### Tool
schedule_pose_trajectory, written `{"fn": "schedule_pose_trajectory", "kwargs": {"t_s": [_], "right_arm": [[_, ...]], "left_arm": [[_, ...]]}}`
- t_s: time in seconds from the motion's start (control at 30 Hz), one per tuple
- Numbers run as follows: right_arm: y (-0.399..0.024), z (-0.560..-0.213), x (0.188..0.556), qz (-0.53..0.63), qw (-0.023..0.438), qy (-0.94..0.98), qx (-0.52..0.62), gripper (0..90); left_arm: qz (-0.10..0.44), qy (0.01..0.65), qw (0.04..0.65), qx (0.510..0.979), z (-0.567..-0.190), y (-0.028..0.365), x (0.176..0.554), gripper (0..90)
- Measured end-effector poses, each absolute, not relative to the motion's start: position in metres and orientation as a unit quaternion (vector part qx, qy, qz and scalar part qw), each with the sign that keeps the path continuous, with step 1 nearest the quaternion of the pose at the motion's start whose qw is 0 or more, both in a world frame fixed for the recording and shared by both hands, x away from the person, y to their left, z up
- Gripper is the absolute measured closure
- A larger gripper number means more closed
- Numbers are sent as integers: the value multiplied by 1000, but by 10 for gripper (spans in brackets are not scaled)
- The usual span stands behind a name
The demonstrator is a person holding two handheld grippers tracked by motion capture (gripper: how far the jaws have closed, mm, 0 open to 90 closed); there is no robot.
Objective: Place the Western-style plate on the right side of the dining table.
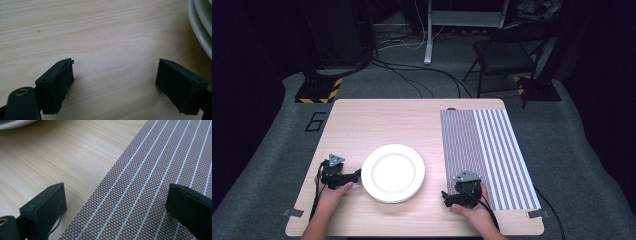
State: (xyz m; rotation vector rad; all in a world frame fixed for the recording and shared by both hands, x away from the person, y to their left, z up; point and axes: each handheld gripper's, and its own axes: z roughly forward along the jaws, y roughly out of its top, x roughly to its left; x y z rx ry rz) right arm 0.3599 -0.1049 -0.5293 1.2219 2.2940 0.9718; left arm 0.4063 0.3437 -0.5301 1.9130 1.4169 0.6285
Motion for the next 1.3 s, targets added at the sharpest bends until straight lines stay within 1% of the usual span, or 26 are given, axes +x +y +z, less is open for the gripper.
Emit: {"fn": "schedule_pose_trajectory", "kwargs": {"t_s": [0.33,0.87,0.97,1.03,1.07,1.13,1.17,1.2,1.27,1.3], "right_arm": [[-105,-530,361,341,180,819,425,0],[-104,-530,360,341,180,819,426,0],[-104,-529,360,345,178,814,432,12],[-105,-529,360,344,181,813,433,36],[-105,-528,360,343,182,812,436,60],[-108,-526,360,343,184,809,441,147],[-111,-524,360,344,184,807,444,168],[-115,-521,361,350,165,804,452,209],[-116,-519,360,351,160,800,460,225],[-117,-517,360,355,159,798,461,240]], "left_arm": [[240,543,335,732,-530,343,405,146],[240,542,334,732,-530,343,405,146],[237,545,330,734,-529,343,404,150],[233,544,325,737,-528,343,404,153],[232,545,322,739,-527,343,404,160],[229,546,320,739,-525,341,403,205],[226,544,321,741,-523,341,403,254],[222,547,317,742,-521,340,402,338],[217,550,318,741,-520,340,402,352],[212,550,319,742,-519,339,402,379]]}}
